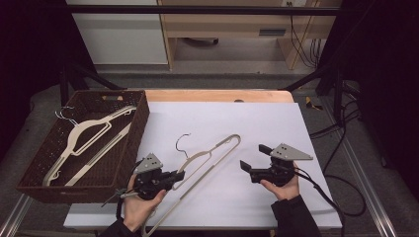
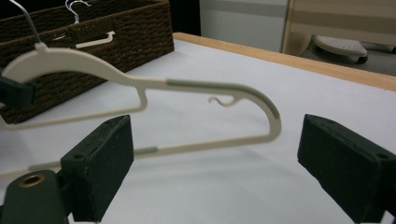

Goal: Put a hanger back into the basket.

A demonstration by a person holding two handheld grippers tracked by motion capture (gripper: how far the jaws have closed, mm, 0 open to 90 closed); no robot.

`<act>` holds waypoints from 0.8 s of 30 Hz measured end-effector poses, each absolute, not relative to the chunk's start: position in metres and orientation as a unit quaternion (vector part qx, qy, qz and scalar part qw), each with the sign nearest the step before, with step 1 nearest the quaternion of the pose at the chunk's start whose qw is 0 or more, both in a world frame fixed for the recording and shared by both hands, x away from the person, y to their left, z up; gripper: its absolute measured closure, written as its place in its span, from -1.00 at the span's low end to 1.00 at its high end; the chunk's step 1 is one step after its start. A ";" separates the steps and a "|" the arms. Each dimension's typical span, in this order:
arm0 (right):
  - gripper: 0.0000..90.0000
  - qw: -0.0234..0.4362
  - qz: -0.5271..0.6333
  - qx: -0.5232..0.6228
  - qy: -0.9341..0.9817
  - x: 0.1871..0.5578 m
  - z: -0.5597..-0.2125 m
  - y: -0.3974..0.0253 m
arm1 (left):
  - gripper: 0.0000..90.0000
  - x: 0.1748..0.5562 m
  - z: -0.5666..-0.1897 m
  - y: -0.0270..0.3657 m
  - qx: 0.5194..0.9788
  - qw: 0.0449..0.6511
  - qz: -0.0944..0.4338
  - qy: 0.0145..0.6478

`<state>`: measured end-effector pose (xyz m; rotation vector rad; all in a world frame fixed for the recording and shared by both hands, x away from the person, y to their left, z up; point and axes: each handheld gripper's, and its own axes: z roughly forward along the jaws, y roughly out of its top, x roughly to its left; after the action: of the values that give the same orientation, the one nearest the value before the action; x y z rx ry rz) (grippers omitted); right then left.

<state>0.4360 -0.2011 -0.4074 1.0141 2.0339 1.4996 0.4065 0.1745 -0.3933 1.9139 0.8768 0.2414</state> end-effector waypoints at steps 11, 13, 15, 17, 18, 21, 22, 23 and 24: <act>-0.86 0.229 0.549 0.381 0.708 0.426 -0.402 -0.227 | 0.91 0.404 -0.341 0.207 0.778 0.514 0.142 0.333; -0.87 0.230 0.549 0.384 0.706 0.425 -0.401 -0.230 | 0.91 0.406 -0.330 0.213 0.772 0.523 0.148 0.330; -0.88 0.231 0.549 0.387 0.704 0.425 -0.402 -0.232 | 0.91 0.408 -0.320 0.220 0.767 0.532 0.152 0.327; -0.88 0.230 0.546 0.391 0.704 0.424 -0.402 -0.233 | 0.91 0.411 -0.312 0.226 0.763 0.536 0.153 0.327; -0.89 0.231 0.544 0.390 0.706 0.424 -0.402 -0.234 | 0.91 0.413 -0.308 0.229 0.763 0.536 0.156 0.326; -0.90 0.233 0.543 0.389 0.707 0.422 -0.401 -0.236 | 0.91 0.418 -0.297 0.239 0.763 0.535 0.165 0.324; -0.90 0.234 0.543 0.391 0.705 0.422 -0.401 -0.236 | 0.91 0.421 -0.294 0.242 0.762 0.535 0.167 0.324; -0.90 0.234 0.543 0.391 0.705 0.422 -0.401 -0.236 | 0.91 0.423 -0.291 0.246 0.762 0.535 0.167 0.325; -0.90 0.235 0.544 0.391 0.705 0.421 -0.401 -0.237 | 0.91 0.425 -0.288 0.249 0.760 0.536 0.168 0.325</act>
<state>0.4214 -0.2367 -0.4008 1.0732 1.9337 1.4926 0.4255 0.2490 -0.2879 1.8107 0.7749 0.3994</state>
